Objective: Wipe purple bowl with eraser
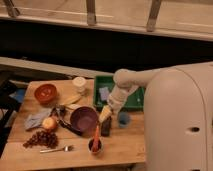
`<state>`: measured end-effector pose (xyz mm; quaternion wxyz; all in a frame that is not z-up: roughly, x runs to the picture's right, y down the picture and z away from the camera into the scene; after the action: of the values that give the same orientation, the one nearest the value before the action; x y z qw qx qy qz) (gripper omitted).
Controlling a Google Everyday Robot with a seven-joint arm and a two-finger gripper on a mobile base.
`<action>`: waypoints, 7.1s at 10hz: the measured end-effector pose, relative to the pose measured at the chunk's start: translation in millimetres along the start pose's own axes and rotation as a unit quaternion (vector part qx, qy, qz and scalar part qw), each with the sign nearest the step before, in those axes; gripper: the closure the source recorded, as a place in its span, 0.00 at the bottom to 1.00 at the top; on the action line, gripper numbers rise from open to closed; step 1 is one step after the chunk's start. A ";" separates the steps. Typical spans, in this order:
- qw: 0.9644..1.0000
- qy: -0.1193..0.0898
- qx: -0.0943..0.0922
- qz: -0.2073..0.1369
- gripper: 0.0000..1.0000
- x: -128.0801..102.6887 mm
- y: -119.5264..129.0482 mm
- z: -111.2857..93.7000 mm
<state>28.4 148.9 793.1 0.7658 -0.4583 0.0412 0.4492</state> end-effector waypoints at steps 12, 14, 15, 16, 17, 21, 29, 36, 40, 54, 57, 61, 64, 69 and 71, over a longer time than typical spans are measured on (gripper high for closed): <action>0.996 0.002 0.040 0.076 0.30 4.7 -11.8 33.7; 0.995 0.005 0.051 0.085 0.30 3.3 -13.2 36.5; 0.995 0.010 0.052 0.085 0.30 3.5 -11.2 40.0; 0.995 0.010 0.055 0.084 0.30 4.5 -13.3 38.1; 0.995 0.008 0.055 0.085 0.30 3.9 -13.6 37.7; 0.992 0.014 0.081 0.093 0.30 -0.2 -8.1 55.0; 0.992 0.019 0.083 0.096 0.71 -7.6 -3.8 67.7; 0.994 -0.021 0.047 0.096 0.88 -6.2 -4.3 53.4; 0.992 -0.068 0.040 0.098 0.88 -3.3 -5.7 21.6; 0.983 -0.179 0.027 -0.006 0.88 -78.1 34.1 -79.8; 0.984 -0.174 0.021 -0.015 0.88 -77.6 34.9 -75.4; 0.984 -0.167 -0.002 -0.059 0.88 -87.0 87.1 -38.3; 0.983 -0.163 -0.017 -0.083 0.88 -95.3 112.7 -22.8; 0.981 -0.159 -0.033 -0.105 0.88 -119.3 123.9 -3.3; 0.982 -0.151 -0.039 -0.106 0.88 -120.1 124.2 7.0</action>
<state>-135.5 97.9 771.6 0.7876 -0.4171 -0.1409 0.4310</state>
